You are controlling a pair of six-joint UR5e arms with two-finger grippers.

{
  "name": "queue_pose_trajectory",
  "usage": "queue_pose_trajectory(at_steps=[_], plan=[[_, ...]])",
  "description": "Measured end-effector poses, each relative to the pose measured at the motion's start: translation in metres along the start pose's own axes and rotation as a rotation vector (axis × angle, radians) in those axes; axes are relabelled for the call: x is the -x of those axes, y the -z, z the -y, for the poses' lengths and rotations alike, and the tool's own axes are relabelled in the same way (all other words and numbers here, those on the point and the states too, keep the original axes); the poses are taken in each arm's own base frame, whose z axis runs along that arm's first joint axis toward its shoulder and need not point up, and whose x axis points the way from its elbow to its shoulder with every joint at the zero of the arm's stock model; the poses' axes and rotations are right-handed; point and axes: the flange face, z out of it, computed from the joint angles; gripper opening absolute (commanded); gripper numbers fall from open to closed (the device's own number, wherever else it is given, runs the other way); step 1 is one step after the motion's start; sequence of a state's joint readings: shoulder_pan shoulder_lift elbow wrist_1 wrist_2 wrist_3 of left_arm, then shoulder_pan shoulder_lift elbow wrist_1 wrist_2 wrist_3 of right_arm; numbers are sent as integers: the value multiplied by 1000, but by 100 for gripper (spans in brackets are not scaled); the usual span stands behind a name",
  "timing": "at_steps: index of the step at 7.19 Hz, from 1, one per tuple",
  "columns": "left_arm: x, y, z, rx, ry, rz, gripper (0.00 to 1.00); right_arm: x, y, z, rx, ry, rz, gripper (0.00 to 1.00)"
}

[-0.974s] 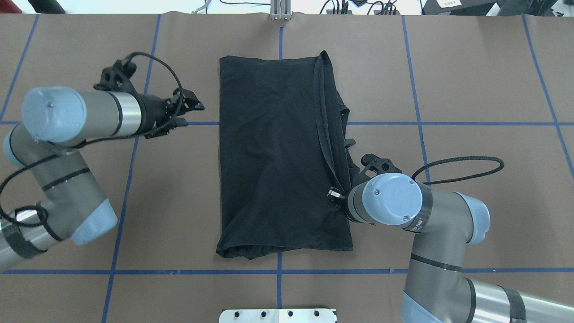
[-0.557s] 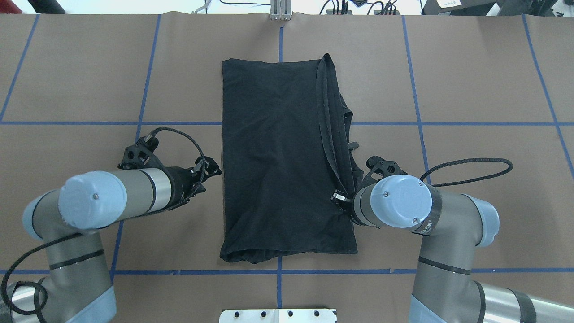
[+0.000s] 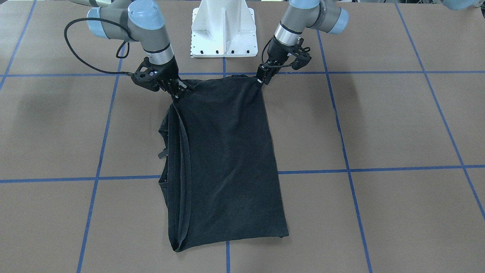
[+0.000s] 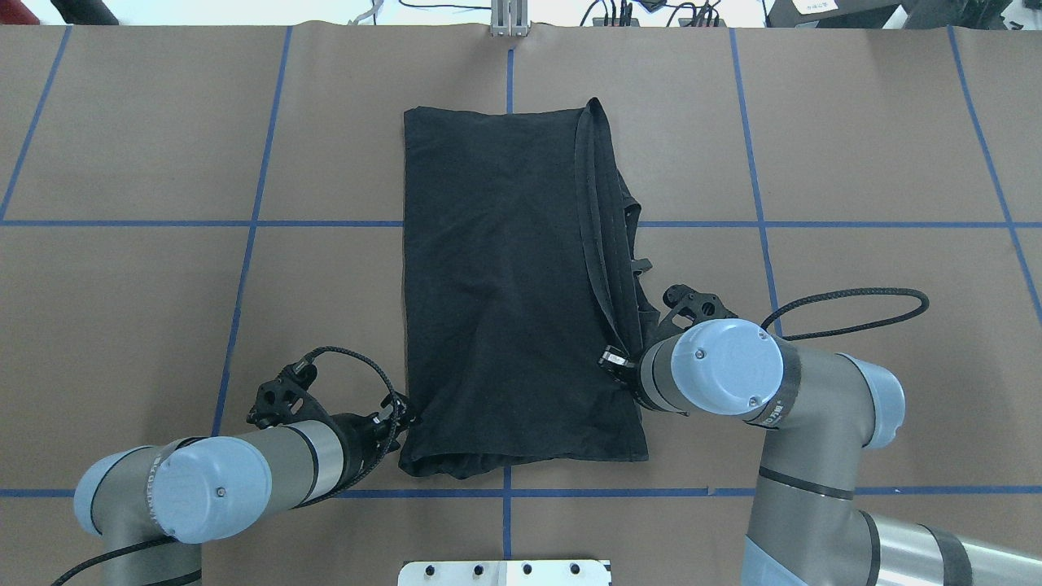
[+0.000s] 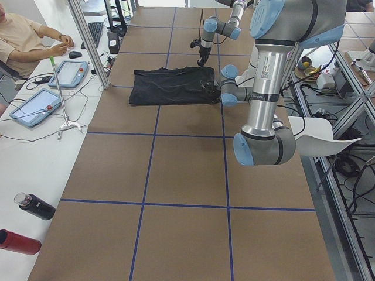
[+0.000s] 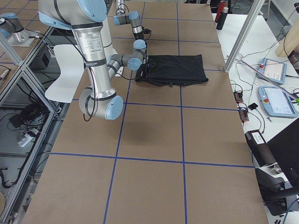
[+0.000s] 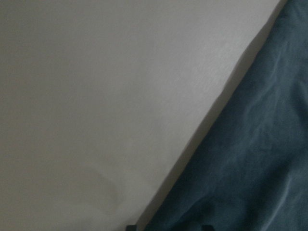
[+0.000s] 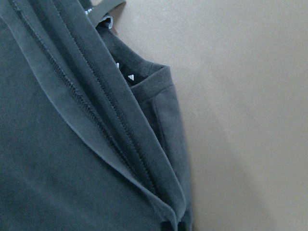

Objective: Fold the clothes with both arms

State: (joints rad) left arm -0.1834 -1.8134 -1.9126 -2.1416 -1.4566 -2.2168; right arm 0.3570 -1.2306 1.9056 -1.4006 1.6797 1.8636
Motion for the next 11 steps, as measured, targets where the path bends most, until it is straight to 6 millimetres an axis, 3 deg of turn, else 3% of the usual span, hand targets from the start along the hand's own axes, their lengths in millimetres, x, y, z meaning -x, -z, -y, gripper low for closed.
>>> queue_pose_trajectory(at_steps=[3,4,5,8,9,11], plan=[[11,-4,-13,17,13,19,45,1,1,-1,2,1,3,0],[15,-5,-18,22,12,27,17,1,1,-1,2,1,3,0],[17,-5,-20,26,14,30,0,2,1,-1,2,1,3,0],[13,-2,-24,35,30,22,0,2,1,-1,2,1,4,0],[7,9,-25,49,33,6,0,3,2,-1,2,1,6,0],[-12,62,-28,112,37,-31,0,7,19,0,25,-1,34,0]])
